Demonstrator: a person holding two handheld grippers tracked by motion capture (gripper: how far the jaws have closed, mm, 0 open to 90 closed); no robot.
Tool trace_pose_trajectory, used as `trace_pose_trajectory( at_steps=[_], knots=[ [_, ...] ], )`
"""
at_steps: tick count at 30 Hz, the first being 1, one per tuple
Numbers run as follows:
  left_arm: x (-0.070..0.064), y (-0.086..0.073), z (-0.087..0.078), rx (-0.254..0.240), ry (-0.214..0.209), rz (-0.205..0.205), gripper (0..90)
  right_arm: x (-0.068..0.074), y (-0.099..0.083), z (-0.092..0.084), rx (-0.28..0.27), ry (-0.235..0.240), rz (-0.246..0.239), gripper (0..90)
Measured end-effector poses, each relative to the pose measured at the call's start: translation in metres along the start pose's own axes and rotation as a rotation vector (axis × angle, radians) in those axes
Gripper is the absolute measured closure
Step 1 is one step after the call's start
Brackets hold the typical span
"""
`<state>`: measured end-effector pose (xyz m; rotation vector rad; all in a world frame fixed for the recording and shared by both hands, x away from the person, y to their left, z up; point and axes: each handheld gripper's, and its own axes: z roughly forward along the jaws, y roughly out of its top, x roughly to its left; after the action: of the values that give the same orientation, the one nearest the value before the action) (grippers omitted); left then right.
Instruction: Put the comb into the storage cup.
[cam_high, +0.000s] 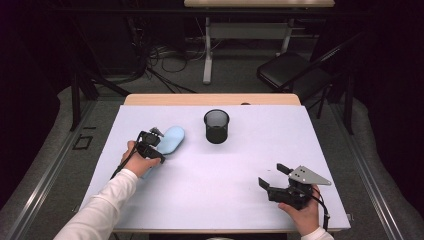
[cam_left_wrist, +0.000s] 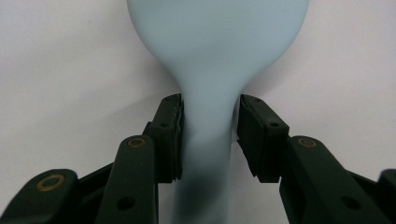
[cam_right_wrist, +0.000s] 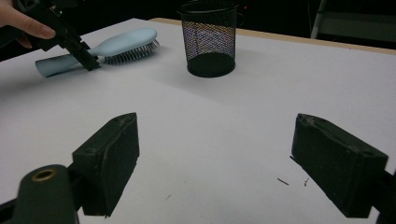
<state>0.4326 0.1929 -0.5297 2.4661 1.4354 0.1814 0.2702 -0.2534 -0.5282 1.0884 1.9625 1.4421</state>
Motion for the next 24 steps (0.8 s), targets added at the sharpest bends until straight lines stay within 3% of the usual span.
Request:
trace_pose_trajectory(
  at_steps=[5, 14, 24],
  knots=[
    [-0.0006, -0.0002, 0.0005, -0.006, 0.001, -0.014, 61.3, 0.0001, 0.0, 0.0, 0.001, 0.0, -0.001, 14.9],
    [0.0005, -0.0002, -0.0004, -0.004, 0.012, -0.004, 67.6, -0.0001, -0.0001, 0.0003, 0.002, 0.001, -0.002, 14.9],
    [-0.0006, -0.0005, -0.0005, -0.005, 0.016, -0.002, 68.8, 0.0002, -0.0002, 0.0004, 0.001, 0.002, -0.004, 15.0]
  ],
)
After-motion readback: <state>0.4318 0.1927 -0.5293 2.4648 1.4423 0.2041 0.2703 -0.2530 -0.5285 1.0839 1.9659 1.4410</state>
